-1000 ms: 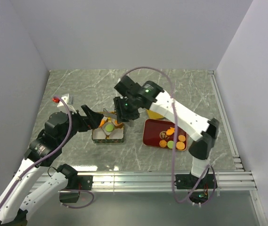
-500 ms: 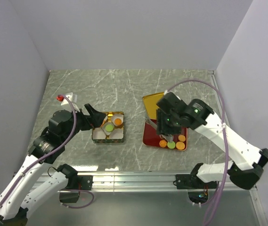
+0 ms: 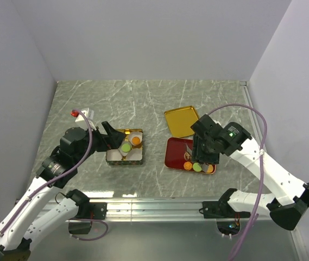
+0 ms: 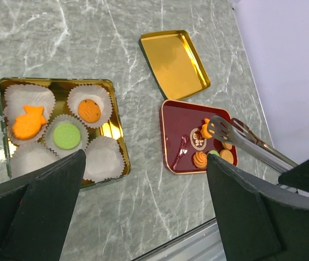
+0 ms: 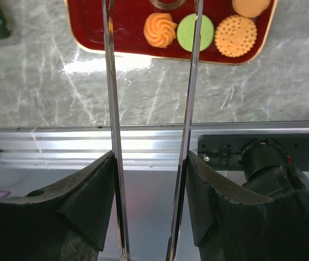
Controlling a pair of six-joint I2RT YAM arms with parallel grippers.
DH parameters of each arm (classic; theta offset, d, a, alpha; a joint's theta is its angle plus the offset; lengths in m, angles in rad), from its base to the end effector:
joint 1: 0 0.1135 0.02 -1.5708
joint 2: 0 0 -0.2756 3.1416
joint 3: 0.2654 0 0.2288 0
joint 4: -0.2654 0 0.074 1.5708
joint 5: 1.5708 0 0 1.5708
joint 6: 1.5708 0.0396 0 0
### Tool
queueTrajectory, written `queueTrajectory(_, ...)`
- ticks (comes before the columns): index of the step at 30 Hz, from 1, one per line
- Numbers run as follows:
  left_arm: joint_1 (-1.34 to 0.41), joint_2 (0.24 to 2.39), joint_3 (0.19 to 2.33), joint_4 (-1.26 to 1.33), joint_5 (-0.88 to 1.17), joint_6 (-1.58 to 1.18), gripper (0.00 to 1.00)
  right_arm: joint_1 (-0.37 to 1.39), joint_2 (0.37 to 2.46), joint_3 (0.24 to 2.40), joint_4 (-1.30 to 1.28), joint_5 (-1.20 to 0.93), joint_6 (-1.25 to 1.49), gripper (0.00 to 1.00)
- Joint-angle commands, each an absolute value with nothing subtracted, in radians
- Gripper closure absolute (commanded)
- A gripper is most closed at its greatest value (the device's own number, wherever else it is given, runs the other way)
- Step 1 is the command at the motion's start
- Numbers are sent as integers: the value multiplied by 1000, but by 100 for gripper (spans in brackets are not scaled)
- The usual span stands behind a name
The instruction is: Pack the cookies
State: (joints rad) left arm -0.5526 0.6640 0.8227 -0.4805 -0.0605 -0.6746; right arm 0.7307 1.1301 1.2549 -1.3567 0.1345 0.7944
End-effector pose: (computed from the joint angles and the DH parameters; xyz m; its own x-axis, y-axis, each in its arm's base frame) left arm 0.1027 -0.0605 0.3416 -0.5070 -0.4198 -0.7528 0.2029 0.7907 -0.5776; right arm 0.1165 0.0973 0.3430 -0.9403 0.1067 -0.3232 0.0609 0.9870 0.1486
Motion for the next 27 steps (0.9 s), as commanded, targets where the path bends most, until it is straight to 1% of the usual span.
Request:
queueTrajectory(1, -569, 673, 830, -436, -40, -673, 1, 703, 1137, 1262, -1396, 164, 795, 41)
queueTrajectory(11, -574, 677, 844, -448, -66, -657, 1, 603, 1169, 1204, -1353, 121, 724, 40)
queueTrajectory(21, -574, 667, 853, -476, -107, -629, 0, 589, 1250, 1178, -1296, 109, 681, 40)
queueTrajectory(27, -574, 676, 856, -485, -127, -618, 1, 575, 1261, 1140, -1262, 89, 666, 39)
